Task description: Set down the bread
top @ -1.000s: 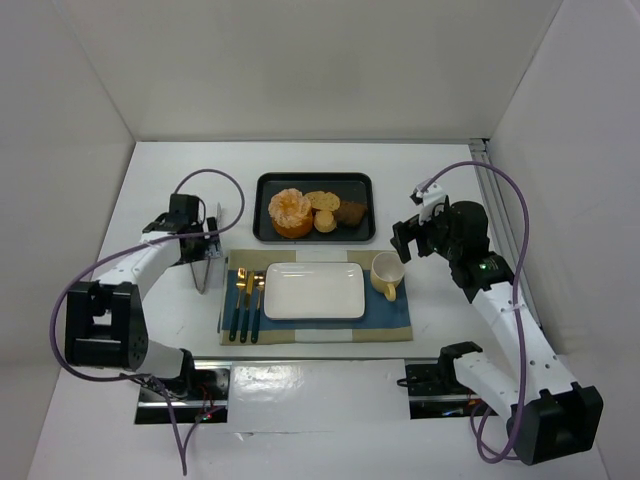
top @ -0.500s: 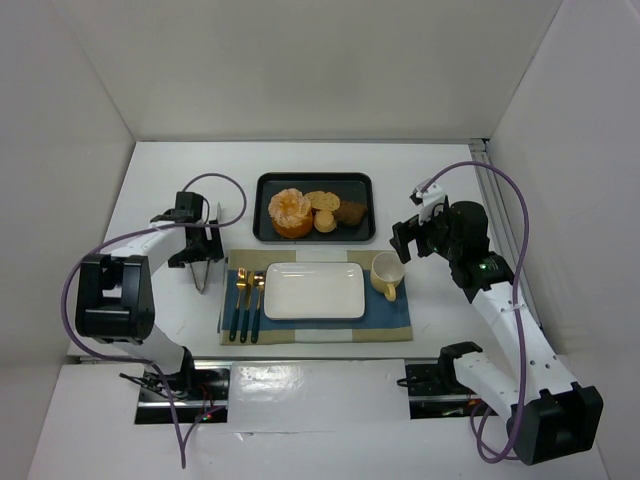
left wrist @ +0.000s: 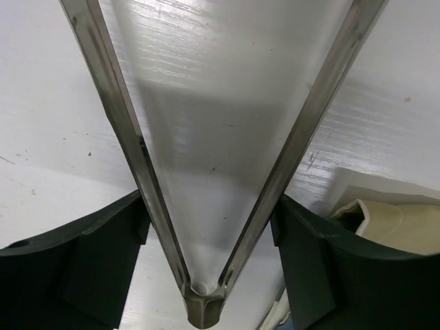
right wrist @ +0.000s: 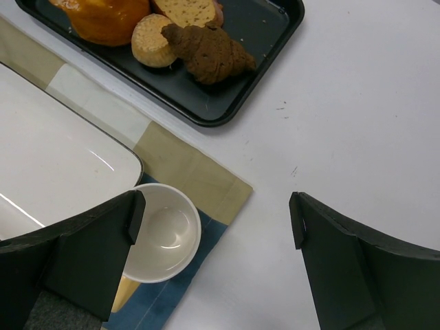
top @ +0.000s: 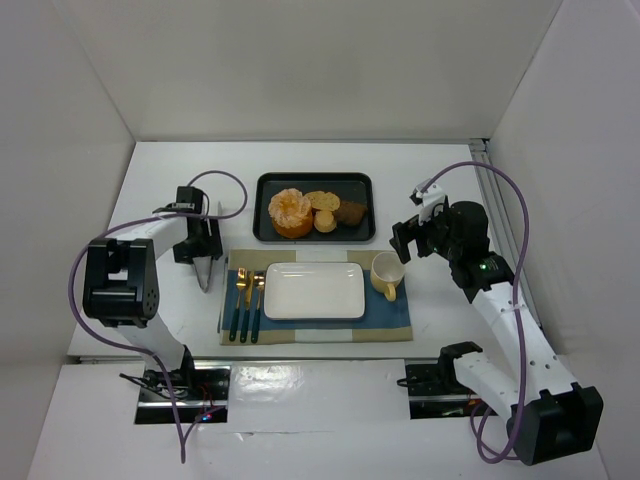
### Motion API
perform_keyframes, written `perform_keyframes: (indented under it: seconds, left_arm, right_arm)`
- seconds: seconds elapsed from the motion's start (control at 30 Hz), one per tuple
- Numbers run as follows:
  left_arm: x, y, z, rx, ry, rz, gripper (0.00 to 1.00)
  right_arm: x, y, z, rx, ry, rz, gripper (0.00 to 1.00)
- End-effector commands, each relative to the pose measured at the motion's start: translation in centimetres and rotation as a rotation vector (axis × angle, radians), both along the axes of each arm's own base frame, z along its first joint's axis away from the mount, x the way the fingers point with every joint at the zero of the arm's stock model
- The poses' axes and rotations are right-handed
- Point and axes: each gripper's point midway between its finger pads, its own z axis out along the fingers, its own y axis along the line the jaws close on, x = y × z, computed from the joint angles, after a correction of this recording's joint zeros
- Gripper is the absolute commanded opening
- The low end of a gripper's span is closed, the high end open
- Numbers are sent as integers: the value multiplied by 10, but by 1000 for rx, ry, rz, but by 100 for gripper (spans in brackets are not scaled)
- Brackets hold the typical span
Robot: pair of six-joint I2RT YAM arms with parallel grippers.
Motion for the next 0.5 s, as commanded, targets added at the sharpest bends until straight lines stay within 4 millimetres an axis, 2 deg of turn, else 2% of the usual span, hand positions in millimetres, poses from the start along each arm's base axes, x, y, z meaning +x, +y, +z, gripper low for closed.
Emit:
perform_keyframes:
  seconds: [0.0,0.07,0.13,0.17,0.23,0.27,0.3,0.4,0.43,0.47]
  left_arm:
    - [-1,-2,-5,-16,29,-27,82]
    - [-1,-2,-5,-16,29,-27,63]
    - [0,-2,-1,-15,17,-27,50]
    - [0,-2,-1,-15,17,-27,38]
    - [0,-2,5,-15,3,-28,21]
    - [1,-4,8,-23,-6,-31,4]
    - [3,-4,16,-26,-33,-23,0]
    - [10,-14,40,-62,-96,-37,0]
    - [17,-25,59,-87,-156,-56,0]
    - [18,-37,70,-106,-182,-76,0]
  right_arm:
    - [-3,3,13,4,-41,20,100]
    - [-3,3,13,4,-41,20,100]
    - [-3,3,13,4,-41,20,100]
    - [-3,3,13,4,-41,20,100]
    - [-3,3,13,4,-41,20,100]
    - [-3,3,13,4,-41,20,100]
    - [-4,4,13,8,-40,28,100]
    - [-4,4,13,8,-40,28,100]
    - [-4,4,13,8,-40,28,100]
    - [-4,4,13,8,-40,28,100]
